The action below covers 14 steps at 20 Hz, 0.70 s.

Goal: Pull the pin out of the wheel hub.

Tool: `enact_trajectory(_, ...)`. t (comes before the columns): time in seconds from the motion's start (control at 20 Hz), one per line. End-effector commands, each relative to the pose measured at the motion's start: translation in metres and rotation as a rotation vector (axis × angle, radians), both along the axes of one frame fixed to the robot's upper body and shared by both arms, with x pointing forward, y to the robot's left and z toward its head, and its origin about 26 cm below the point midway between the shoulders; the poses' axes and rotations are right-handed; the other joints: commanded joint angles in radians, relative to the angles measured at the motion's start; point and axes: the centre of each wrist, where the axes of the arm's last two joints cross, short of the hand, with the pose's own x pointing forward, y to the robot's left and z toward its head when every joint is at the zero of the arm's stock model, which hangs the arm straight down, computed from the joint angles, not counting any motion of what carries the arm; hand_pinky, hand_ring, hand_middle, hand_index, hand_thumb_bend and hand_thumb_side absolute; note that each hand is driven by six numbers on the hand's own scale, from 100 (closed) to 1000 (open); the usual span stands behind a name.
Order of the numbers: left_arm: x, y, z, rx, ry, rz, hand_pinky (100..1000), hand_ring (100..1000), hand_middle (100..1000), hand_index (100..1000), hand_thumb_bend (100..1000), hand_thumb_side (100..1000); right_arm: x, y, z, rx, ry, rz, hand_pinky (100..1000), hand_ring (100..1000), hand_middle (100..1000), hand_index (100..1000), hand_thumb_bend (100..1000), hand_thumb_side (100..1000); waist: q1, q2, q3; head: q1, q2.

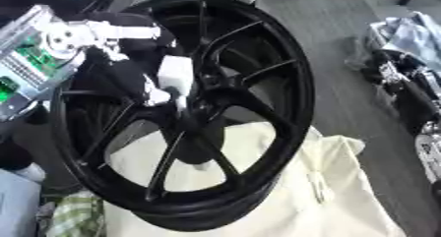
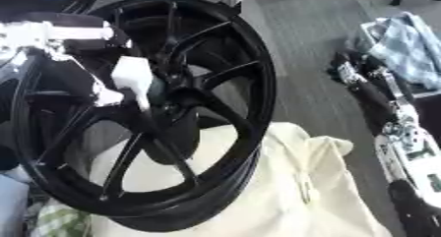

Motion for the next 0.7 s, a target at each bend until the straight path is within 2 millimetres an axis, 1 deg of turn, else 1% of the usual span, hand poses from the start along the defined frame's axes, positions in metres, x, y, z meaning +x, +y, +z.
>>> enact_trajectory(0.05, -0.003, 0.004, 0.016, 0.026, -0.004, 0.037, 829, 752, 604, 425, 122, 100, 0.0, -0.002, 0.006, -0.017, -0.015, -0.001, 819, 715, 642, 739, 214, 434, -0.004, -0.011, -0.001, 0.002, -0.002)
enact_trajectory(0.15, -0.005, 0.004, 0.018, 0.027, -0.019, 0.034, 826, 749, 599, 394, 122, 100, 0.0, -0.002, 0.007, -0.018, -0.016, -0.001, 820, 715, 642, 739, 214, 435, -0.004, -0.011, 0.0, 0.002, -0.002)
enact_trajectory(0.35, -0.009, 0.006, 0.025, 0.011, -0.048, 0.031, 821, 743, 590, 369, 113, 100, 0.0, -0.002, 0.007, -0.018, -0.016, 0.001, 820, 715, 642, 739, 213, 436, -0.006, -0.011, 0.002, 0.001, -0.002)
enact_trajectory(0.5, -0.017, 0.012, 0.037, -0.027, -0.092, 0.024, 816, 734, 577, 351, 101, 104, 0.0, -0.003, 0.006, -0.019, -0.015, -0.001, 820, 715, 642, 739, 213, 436, -0.006, -0.012, 0.004, 0.001, -0.002)
enact_trajectory(0.7, -0.032, 0.025, 0.058, -0.102, -0.17, 0.02, 814, 729, 574, 344, 100, 111, -0.001, -0.003, 0.007, -0.019, -0.018, -0.002, 820, 715, 642, 739, 212, 435, -0.007, -0.012, 0.007, -0.001, -0.002)
